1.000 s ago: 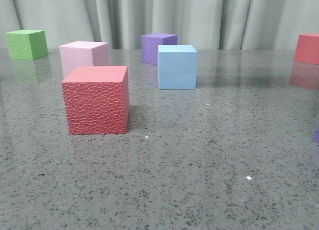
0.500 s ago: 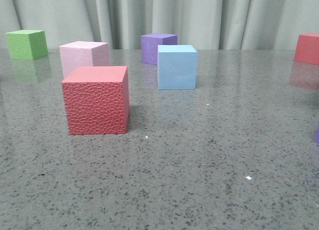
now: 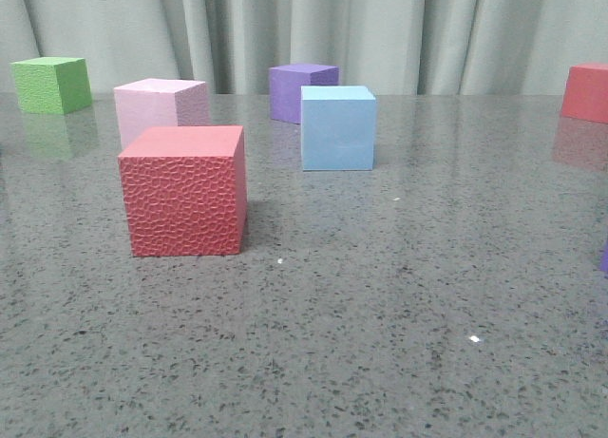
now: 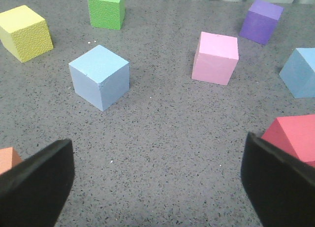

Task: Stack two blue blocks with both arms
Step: 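Raise the open right gripper away from the placed cube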

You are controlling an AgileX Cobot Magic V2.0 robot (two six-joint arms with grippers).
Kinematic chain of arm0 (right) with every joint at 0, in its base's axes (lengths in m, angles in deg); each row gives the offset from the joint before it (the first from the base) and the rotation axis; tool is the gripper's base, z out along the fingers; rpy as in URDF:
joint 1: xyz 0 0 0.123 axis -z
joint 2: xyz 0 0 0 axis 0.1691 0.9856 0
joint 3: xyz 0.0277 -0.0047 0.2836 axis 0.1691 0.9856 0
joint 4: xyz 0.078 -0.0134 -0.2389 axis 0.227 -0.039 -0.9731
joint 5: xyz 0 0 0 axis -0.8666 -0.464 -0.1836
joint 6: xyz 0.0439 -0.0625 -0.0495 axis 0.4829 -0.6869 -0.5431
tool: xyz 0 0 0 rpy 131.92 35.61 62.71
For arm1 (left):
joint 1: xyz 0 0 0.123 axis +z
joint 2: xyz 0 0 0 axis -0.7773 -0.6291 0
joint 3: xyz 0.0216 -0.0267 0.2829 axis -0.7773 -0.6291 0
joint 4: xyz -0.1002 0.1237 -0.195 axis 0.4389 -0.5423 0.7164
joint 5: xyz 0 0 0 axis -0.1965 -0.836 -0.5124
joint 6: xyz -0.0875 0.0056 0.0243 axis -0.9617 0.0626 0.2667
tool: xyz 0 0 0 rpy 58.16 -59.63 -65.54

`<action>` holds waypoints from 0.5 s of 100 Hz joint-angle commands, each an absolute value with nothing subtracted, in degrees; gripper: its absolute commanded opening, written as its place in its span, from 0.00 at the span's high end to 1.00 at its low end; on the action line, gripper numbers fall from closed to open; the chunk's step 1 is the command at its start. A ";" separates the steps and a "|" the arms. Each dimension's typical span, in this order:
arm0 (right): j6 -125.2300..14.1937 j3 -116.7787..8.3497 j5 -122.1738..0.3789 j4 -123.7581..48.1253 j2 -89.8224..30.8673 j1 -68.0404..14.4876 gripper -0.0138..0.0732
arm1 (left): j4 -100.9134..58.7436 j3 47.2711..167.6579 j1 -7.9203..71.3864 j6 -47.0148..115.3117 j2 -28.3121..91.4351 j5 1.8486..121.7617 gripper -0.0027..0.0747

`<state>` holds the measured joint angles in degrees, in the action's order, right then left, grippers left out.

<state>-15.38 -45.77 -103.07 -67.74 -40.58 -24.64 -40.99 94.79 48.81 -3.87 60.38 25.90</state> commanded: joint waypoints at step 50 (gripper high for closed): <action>-16.24 -44.04 -101.13 -69.44 -47.71 -24.21 0.10 | -40.21 96.75 48.96 -4.48 59.67 29.96 0.12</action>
<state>-15.72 -42.65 -104.07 -67.74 -47.58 -24.64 -40.99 94.79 48.81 -3.87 60.38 25.90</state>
